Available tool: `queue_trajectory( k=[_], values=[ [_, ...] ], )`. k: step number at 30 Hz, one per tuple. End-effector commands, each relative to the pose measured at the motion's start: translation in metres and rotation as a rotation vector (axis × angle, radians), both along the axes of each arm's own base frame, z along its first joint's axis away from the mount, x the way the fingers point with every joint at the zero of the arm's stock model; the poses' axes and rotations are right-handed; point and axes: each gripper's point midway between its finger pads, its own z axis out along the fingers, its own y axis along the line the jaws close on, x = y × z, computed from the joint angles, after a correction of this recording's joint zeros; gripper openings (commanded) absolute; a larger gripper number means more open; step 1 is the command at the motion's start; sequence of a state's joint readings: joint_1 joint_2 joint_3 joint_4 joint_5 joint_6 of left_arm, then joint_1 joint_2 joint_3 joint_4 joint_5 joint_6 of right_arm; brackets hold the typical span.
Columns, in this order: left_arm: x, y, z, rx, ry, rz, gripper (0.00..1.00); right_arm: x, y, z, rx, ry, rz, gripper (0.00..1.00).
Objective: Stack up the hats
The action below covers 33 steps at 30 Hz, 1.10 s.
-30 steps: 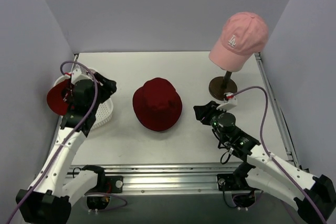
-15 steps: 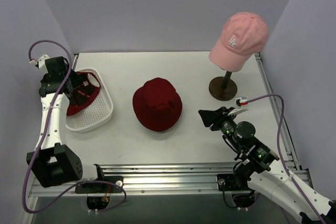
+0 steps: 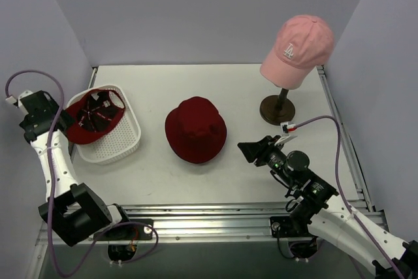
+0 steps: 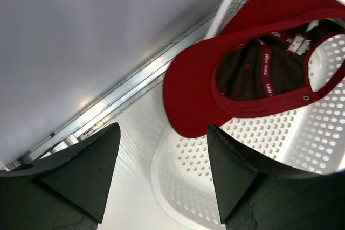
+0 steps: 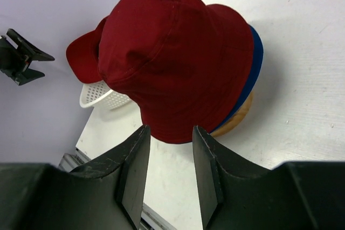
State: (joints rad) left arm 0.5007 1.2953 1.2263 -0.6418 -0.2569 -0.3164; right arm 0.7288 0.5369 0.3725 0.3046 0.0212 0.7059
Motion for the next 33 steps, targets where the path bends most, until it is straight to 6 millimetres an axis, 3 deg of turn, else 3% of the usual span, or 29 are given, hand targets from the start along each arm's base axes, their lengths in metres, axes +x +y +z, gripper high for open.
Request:
queue_trajectory(
  k=[1,3,9,15,24,33],
  values=[
    [0.004,0.009,-0.01,-0.053,-0.081,-0.059,0.74,-0.005,0.01,0.014,0.051,-0.044,0.054,0.33],
    [-0.002,0.014,-0.026,-0.075,-0.073,-0.046,0.74,-0.007,0.009,0.015,0.05,-0.048,0.053,0.33],
    [0.006,0.01,-0.05,-0.113,-0.098,-0.07,0.74,-0.004,-0.005,0.02,0.046,-0.062,-0.011,0.34],
    [0.017,0.014,-0.054,-0.125,-0.084,-0.101,0.7,-0.002,-0.008,0.018,0.038,-0.057,-0.028,0.34],
    [0.027,0.019,-0.079,-0.151,-0.053,-0.118,0.65,-0.003,-0.008,0.021,0.036,-0.06,-0.029,0.34],
    [0.035,0.027,-0.082,-0.133,-0.05,-0.122,0.58,-0.004,-0.012,0.027,0.049,-0.071,-0.037,0.34]
  ],
)
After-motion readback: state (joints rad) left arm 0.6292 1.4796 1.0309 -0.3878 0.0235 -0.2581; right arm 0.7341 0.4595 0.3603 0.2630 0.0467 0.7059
